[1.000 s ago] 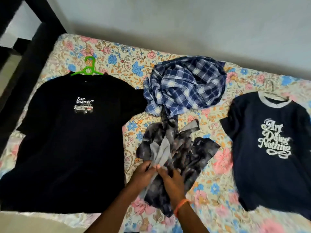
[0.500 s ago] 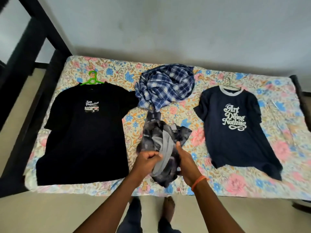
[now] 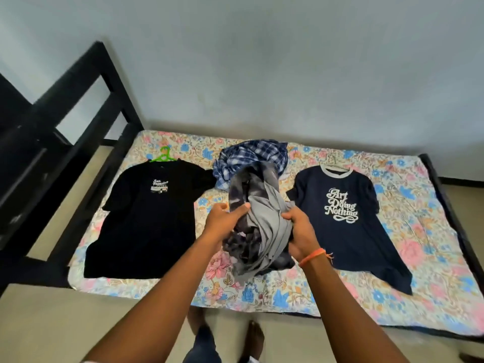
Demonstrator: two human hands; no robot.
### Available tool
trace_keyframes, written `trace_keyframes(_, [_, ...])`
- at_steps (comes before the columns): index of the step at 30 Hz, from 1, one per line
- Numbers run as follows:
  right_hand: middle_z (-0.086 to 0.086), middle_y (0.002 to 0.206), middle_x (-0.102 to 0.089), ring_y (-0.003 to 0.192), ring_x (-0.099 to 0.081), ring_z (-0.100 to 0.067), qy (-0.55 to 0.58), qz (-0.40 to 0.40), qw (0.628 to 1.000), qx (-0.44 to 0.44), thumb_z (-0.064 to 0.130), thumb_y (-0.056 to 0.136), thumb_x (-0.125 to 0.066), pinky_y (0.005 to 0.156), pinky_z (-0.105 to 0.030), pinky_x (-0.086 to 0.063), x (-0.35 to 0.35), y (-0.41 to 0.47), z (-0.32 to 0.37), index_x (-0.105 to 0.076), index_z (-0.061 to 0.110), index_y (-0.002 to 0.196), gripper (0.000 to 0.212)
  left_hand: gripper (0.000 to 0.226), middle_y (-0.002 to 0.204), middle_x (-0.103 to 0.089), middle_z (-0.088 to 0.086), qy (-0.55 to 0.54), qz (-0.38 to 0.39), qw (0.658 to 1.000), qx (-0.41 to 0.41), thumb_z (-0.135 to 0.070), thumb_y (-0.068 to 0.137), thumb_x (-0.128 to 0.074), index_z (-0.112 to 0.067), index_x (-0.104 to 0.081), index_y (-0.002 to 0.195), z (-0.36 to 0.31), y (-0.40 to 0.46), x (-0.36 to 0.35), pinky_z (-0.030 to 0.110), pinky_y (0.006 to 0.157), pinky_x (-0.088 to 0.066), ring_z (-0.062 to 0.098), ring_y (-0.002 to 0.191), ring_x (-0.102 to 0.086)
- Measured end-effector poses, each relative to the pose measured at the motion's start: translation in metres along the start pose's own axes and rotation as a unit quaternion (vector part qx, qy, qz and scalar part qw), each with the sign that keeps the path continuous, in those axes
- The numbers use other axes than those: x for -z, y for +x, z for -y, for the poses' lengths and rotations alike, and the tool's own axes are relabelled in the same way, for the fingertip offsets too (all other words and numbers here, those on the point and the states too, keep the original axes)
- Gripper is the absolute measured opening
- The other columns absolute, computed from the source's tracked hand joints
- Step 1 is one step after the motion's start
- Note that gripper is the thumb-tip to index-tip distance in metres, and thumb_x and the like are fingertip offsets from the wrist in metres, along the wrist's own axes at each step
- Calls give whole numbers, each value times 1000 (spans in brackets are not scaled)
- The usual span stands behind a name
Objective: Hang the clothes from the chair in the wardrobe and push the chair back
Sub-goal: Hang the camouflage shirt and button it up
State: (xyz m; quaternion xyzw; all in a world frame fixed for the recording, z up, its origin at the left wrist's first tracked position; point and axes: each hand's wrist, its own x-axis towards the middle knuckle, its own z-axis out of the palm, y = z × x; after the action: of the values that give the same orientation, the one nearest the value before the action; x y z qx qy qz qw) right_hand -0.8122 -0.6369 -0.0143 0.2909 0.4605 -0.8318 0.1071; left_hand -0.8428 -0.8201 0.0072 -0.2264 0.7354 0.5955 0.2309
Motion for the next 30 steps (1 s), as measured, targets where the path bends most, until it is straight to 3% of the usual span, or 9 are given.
trace_keyframes(4, [-24,126,-61,113,-57,-45,-9,99,995,0,13,70,-58,104,-56,-43,-2,-19,19,-58,-5,125,58,19,98,-74,14,-98,19,995,-10,-28,94,-66,-11,-72,100,-11,-12,-11,44,69,-57,27,79,-69])
trace_keyframes(9, [-13,75,-46,74,-49,-27,-268,19,954,133,49,77,-79,56,-30,-47,-2,-42,38,-50,9,82,50,40,76,-64,21,92,-111,944,-297,-34,97,-60,2,-61,80,-48,-33,3,47,64,-47,21,64,-55])
trace_keyframes(12, [3,118,-61,108,-60,-15,-313,-32,922,226,61,66,-82,87,-33,-54,-15,-48,45,-52,16,127,81,33,64,-52,7,159,-59,881,-442,-27,95,-64,-1,-60,75,-84,-63,10,36,60,-36,15,59,-46])
trace_keyframes(15, [6,163,-16,145,-27,-9,-293,-34,909,296,52,69,-85,115,-34,-32,-37,-44,52,-3,34,155,120,21,67,-49,-7,218,-19,814,-538,-22,93,-66,-5,-66,81,-106,-75,23,31,60,-36,13,66,-47])
trace_keyframes(19, [-5,151,-20,135,-29,-16,-351,-114,857,358,36,73,-86,115,-37,-29,-50,-39,74,-1,37,156,119,9,78,-44,-12,306,3,720,-623,-18,86,-63,-12,-64,79,-122,-81,50,27,55,-35,14,68,-50])
trace_keyframes(22, [-7,148,-24,137,-26,-19,-498,-37,781,375,19,67,-88,113,-36,-28,-57,-38,93,-7,33,157,123,22,79,-49,0,409,-41,585,-699,-6,80,-55,-19,-69,91,-131,-89,63,29,45,-36,25,65,-52])
trace_keyframes(26, [-4,109,-64,103,-62,-25,-512,2,770,380,7,71,-82,88,-45,-52,-72,-43,91,-65,26,111,48,35,80,-49,3,467,-116,492,-725,-14,82,-44,-26,-72,99,-146,-102,77,24,42,-28,22,64,-49])
trace_keyframes(28, [-7,86,-68,82,-64,-29,-541,-63,738,397,10,80,-75,65,-40,-48,-69,-41,83,-66,14,93,16,24,83,-54,5,466,-174,520,-694,-11,81,-57,-20,-72,97,-147,-98,88,24,42,-32,26,67,-56])
trace_keyframes(30, [-1,81,-65,78,-62,-28,-572,-143,702,399,8,82,-69,59,-34,-42,-61,-42,74,-65,18,91,14,13,85,-57,6,438,-224,576,-653,-9,80,-66,-13,-71,91,-143,-89,100,28,42,-38,30,67,-59])
